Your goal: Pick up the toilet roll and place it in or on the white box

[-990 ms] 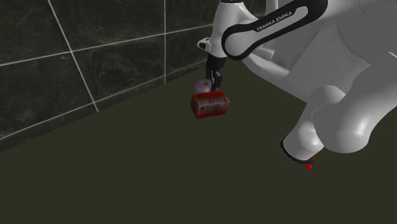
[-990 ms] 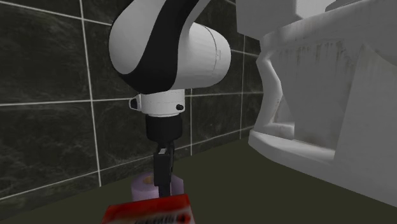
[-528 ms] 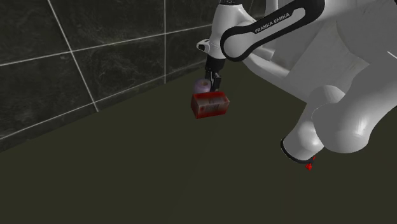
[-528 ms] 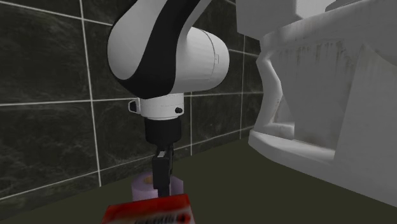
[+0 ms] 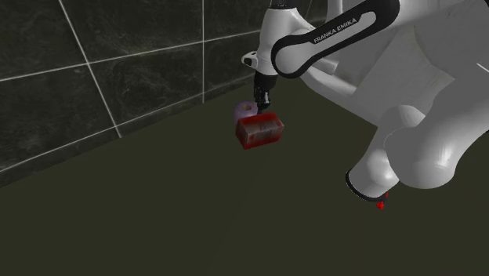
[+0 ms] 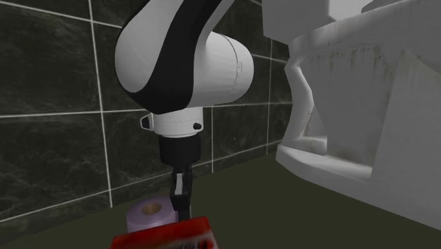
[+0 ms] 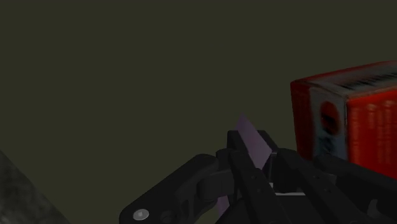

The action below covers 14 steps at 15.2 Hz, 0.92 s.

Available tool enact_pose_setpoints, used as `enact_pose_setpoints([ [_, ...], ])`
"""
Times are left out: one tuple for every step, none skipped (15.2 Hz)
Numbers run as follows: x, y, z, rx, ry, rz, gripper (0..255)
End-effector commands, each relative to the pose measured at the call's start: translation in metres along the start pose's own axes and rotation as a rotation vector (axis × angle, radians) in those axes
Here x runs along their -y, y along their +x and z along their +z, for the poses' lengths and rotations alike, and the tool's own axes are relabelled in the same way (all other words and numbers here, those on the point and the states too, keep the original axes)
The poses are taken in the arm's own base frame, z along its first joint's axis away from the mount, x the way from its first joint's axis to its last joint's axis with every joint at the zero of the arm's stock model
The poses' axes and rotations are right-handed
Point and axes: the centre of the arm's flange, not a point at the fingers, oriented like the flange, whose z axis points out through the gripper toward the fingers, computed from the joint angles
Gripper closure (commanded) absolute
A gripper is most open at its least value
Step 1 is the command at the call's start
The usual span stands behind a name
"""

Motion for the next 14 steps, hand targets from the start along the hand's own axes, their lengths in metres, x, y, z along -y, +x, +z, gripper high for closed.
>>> enact_pose_setpoints([
  [0.001, 0.0, 0.001, 0.003, 0.003, -0.002, 255],
  [-0.002, -0.004, 0.003, 0.003, 0.002, -0.001, 255],
  [-0.002, -0.004, -0.002, 0.003, 0.002, -0.001, 255],
  [-0.002, -0.004, -0.007, 0.003, 0.002, -0.001, 255],
  [-0.002, -0.004, -0.012, 0.003, 0.002, -0.001, 255],
  [-0.002, -0.004, -0.018, 0.003, 0.002, -0.001, 255],
  [-0.002, -0.004, -0.023, 0.003, 0.002, -0.001, 255],
  [-0.002, -0.004, -0.028, 0.003, 0.002, -0.001, 255],
  [-0.002, -0.005, -0.033, 0.003, 0.002, -0.001, 255],
  [-0.003, -0.005, -0.039, 0.003, 0.002, -0.001, 255],
  [-0.003, -0.005, -0.044, 0.003, 0.002, -0.001, 255],
  [-0.003, -0.005, -0.049, 0.003, 0.002, -0.001, 255],
  [-0.003, -0.005, -0.055, 0.003, 0.002, -0.001, 255],
  [-0.003, -0.005, -0.06, 0.003, 0.002, -0.001, 255],
])
